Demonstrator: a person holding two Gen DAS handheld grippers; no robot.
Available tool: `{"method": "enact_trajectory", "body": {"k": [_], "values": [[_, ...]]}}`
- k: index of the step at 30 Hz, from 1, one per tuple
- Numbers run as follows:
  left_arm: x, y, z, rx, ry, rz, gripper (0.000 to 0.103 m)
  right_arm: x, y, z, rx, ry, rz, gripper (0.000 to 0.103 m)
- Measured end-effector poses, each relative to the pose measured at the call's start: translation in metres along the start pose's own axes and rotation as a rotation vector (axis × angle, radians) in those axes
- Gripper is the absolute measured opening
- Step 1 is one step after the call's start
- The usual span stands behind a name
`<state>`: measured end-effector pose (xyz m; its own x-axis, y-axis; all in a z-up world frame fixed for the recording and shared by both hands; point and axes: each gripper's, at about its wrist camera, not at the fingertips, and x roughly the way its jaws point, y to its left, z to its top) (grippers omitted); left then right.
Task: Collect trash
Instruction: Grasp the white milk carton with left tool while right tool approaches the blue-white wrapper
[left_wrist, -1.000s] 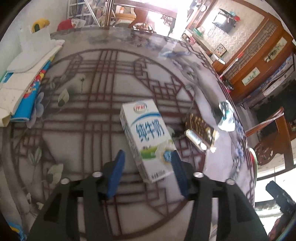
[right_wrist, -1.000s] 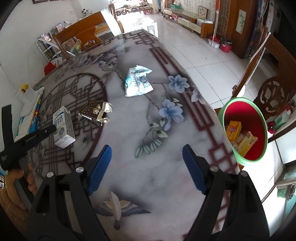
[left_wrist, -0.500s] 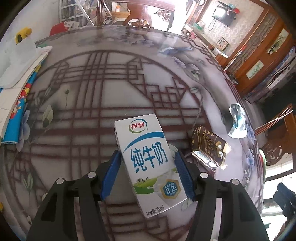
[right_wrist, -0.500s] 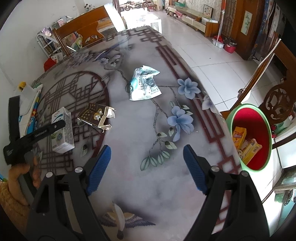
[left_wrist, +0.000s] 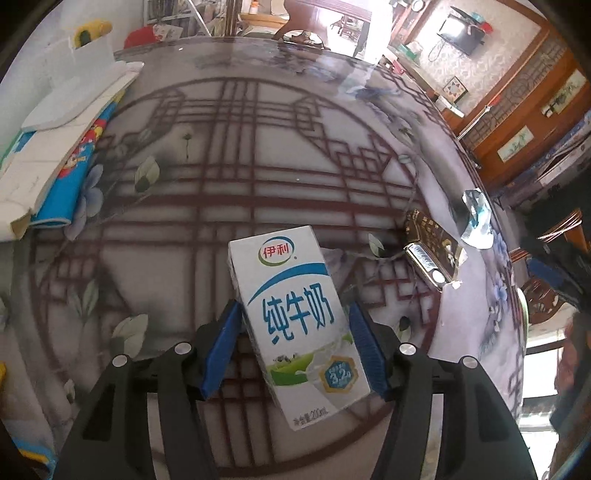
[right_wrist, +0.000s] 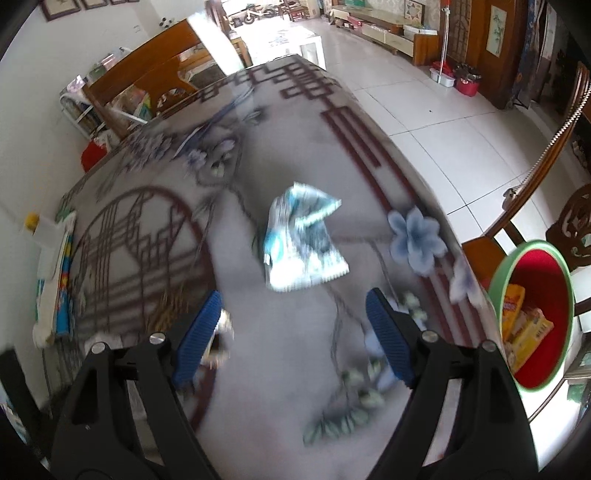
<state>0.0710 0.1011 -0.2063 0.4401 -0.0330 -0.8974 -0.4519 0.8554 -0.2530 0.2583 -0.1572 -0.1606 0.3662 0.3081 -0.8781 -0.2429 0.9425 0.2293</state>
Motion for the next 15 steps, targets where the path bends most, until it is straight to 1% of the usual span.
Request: {"method": "enact_trajectory", "body": {"k": [4, 7, 10, 15], "values": [[0.004, -0.001, 0.003, -0.003, 0.001, 0.011, 0.058, 0.021, 0.003, 0.025, -0.007, -0.011, -0.023, 0.079], [0.006, -0.003, 0.005, -0.003, 0.006, 0.019, 0.058, 0.037, 0.002, 0.036, -0.002, 0.007, -0.032, 0.079], [0.008, -0.005, 0.005, 0.007, 0.007, 0.036, 0.058, 0.048, 0.004, 0.04, -0.012, 0.017, -0.038, 0.079], [0.01, -0.005, 0.006, 0.0, 0.012, 0.038, 0.058, 0.06, 0.007, 0.044, -0.041, 0.022, -0.045, 0.079]]}}
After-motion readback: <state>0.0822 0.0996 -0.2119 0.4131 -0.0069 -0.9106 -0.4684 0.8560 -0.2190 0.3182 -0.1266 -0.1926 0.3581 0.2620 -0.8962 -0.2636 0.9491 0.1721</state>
